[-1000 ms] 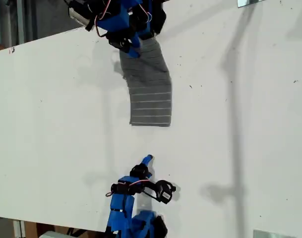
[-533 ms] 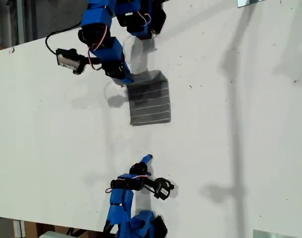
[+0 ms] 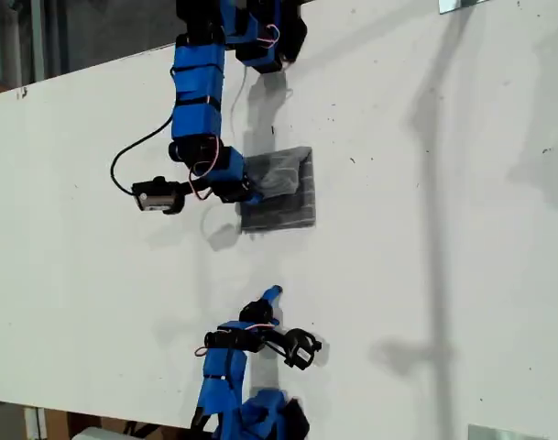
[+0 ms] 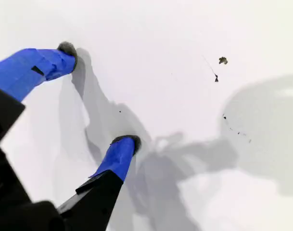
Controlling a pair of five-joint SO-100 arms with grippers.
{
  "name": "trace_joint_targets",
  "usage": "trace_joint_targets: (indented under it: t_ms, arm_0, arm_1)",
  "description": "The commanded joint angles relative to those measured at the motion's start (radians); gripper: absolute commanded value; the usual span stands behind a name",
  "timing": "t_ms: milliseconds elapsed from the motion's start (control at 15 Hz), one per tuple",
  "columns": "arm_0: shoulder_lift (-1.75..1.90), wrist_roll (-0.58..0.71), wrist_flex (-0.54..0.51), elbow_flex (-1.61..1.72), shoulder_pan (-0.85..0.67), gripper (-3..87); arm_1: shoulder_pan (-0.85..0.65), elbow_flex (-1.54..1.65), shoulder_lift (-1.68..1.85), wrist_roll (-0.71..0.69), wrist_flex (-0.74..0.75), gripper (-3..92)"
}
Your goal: Grasp corners of a square towel and fold twice.
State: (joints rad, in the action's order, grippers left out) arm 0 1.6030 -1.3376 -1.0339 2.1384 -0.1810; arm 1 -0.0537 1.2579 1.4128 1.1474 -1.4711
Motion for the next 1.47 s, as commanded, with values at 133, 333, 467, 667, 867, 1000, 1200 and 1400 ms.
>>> trace_joint_targets:
  t_ms: [133,333,467,667,867,1000,1200,1400]
  arm_0:
    - [0.002,0.006,-0.005,-0.044,-0.011,32.7]
    - [-0.012,0.014,-0.011,-0.06,-0.015,32.7]
    - [-0.028,0.015,-0.018,-0.074,-0.015,32.7]
    - [-0.067,0.009,-0.046,-0.112,-0.017,32.7]
    - [-0.189,-0.011,-0.138,-0.239,-0.041,32.7]
    - [-0.325,-0.005,-0.249,-0.399,-0.069,32.7]
    - [-0.583,0.0,-0.492,-0.712,-0.08,32.5]
    - [-0.552,-0.072,-0.518,-0.695,-0.071,32.3]
  arm_1:
    - [-0.009,-0.353,0.078,-0.152,-0.091,37.8]
    - [-0.098,0.091,0.683,-0.094,-0.106,37.2]
    - [-0.072,0.518,0.994,0.003,0.015,36.7]
    - [0.003,1.097,1.351,0.183,0.255,35.1]
    - [0.091,1.44,1.713,0.331,0.291,35.7]
    - [0.133,1.516,1.876,0.39,0.233,36.3]
    - [0.146,1.537,1.875,0.477,0.15,36.7]
    - [0.172,1.583,1.875,0.58,0.115,35.1]
